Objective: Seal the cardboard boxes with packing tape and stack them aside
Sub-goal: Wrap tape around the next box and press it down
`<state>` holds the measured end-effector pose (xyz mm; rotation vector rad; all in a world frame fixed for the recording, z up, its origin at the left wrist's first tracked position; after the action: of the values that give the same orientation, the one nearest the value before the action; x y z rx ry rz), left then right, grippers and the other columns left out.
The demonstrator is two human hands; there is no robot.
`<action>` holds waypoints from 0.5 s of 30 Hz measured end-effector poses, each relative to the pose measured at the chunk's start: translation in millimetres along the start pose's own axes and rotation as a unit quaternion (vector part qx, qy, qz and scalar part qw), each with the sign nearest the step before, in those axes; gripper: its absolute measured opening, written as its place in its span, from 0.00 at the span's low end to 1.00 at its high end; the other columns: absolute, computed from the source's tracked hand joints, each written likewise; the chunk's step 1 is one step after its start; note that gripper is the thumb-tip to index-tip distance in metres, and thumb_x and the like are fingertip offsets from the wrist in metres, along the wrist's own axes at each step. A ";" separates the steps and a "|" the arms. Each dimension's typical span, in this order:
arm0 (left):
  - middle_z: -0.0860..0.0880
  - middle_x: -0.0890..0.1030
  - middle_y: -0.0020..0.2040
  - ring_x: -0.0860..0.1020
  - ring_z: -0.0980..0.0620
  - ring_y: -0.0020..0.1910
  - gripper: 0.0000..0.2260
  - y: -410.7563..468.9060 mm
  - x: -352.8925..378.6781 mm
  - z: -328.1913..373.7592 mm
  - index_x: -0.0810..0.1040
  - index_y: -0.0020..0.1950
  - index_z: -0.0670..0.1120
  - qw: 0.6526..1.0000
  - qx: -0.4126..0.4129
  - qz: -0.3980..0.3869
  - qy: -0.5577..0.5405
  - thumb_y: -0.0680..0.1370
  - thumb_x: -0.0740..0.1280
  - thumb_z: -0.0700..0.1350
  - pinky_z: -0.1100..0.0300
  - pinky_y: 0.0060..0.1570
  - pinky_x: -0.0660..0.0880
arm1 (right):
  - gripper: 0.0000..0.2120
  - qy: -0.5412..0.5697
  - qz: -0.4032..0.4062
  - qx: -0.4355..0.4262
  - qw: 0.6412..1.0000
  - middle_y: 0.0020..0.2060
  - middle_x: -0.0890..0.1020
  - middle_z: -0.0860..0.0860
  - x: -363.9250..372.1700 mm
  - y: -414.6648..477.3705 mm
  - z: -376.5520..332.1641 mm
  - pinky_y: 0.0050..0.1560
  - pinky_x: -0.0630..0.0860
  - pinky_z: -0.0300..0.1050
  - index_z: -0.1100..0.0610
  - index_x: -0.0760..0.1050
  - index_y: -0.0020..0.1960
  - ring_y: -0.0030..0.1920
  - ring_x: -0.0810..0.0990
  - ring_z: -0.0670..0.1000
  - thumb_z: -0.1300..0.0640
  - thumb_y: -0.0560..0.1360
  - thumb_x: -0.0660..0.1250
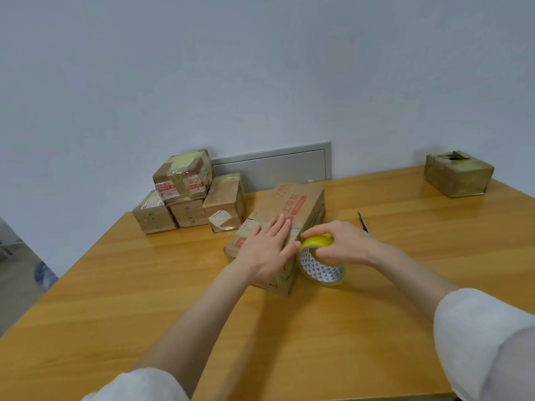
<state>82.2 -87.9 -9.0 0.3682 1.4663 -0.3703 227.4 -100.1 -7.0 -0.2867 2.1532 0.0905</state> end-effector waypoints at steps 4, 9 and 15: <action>0.52 0.40 0.78 0.40 0.52 0.77 0.30 -3.1 4.4 4.4 0.41 0.78 0.55 0.998 0.044 -0.012 0.035 0.81 0.52 0.60 0.49 0.75 0.40 | 0.27 0.002 0.003 0.001 1.000 0.56 0.78 0.45 1.1 1.3 0.3 0.34 0.75 0.42 0.32 0.72 0.62 0.38 0.77 0.44 0.50 0.65 0.64; 0.55 0.42 0.78 0.42 0.51 0.78 0.31 -3.9 1.9 0.5 0.43 0.78 0.59 1.000 0.027 -0.003 -0.007 0.79 0.56 0.59 0.41 0.74 0.39 | 0.33 0.045 -0.021 -0.039 0.998 0.62 0.74 0.45 9.0 1.4 5.6 0.52 0.76 0.46 0.34 0.65 0.68 0.54 0.75 0.47 0.51 0.66 0.68; 0.51 0.50 0.79 0.49 0.46 0.77 0.38 -14.9 -7.6 -31.1 0.50 0.78 0.58 0.993 -0.113 0.038 0.021 0.71 0.57 0.70 0.36 0.70 0.54 | 0.43 0.178 0.016 -0.015 0.984 0.63 0.75 0.50 2.4 -5.1 28.8 0.49 0.75 0.39 0.46 0.62 0.73 0.54 0.76 0.46 0.53 0.59 0.71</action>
<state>47.3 -86.8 -3.8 0.2507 1.5137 -0.1331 250.6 -100.5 -25.0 -0.3030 2.5130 0.0958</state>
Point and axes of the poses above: each hand's wrist, its own y-axis towards the middle knuckle, its own x-axis out of the palm, z = x × y, the point moved 8 cm from there along y, towards the middle knuckle
